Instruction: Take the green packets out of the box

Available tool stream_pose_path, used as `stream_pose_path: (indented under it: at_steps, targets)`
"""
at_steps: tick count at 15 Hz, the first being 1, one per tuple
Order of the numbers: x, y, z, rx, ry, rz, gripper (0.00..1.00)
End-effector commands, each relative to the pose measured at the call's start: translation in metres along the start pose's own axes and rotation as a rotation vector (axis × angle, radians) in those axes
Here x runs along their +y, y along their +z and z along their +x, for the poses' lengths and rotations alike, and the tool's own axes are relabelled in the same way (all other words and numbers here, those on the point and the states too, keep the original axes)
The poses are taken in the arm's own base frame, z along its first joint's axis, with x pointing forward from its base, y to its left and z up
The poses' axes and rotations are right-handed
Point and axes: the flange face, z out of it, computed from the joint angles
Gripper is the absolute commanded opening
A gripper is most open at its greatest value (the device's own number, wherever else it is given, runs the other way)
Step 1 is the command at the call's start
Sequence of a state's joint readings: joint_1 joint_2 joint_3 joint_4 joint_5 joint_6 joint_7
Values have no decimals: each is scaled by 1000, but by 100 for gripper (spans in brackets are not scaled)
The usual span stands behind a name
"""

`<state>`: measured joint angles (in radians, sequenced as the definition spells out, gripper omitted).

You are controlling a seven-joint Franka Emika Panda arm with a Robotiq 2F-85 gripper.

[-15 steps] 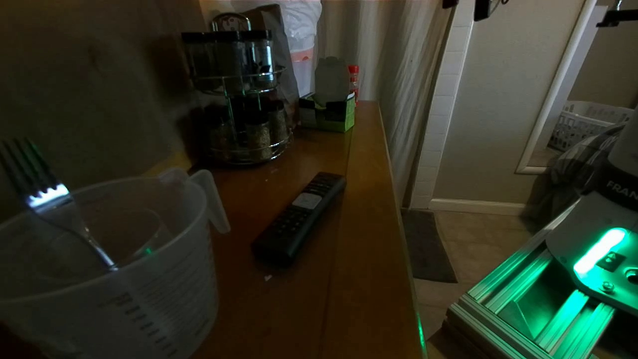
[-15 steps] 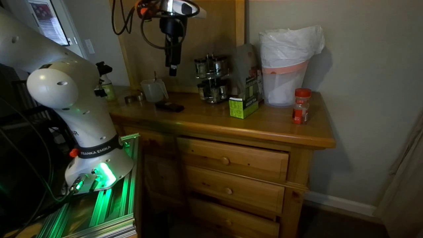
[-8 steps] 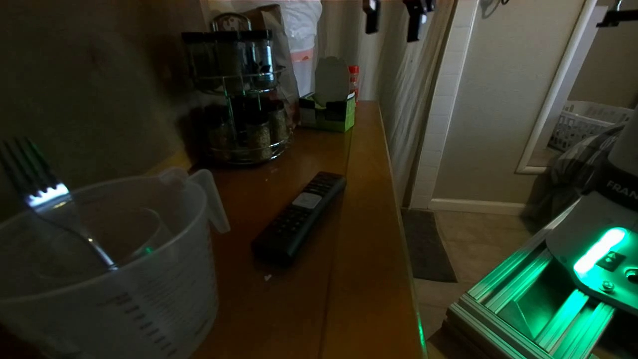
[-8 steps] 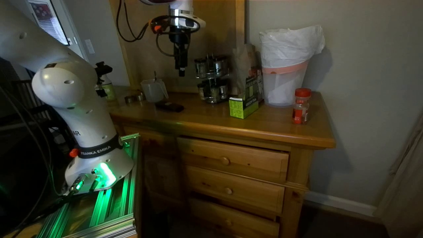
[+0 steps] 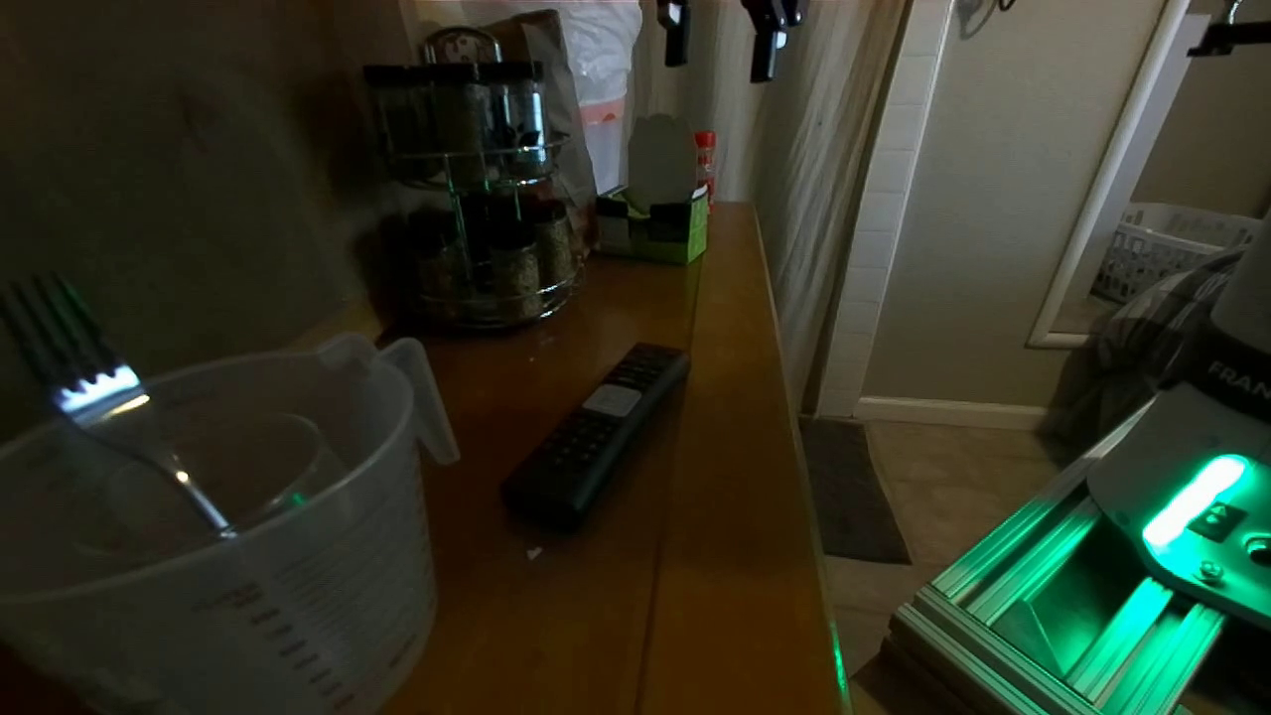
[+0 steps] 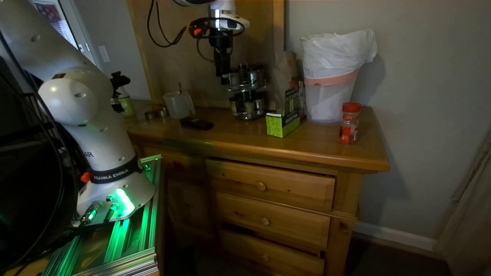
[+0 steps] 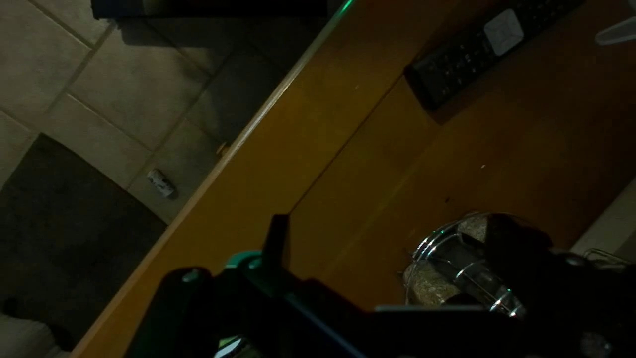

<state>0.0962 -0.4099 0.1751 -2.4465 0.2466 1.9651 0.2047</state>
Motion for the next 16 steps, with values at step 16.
stream_pose_path:
  at_steps: [16]
  targets:
    - [12, 37, 82, 311, 673, 78, 100]
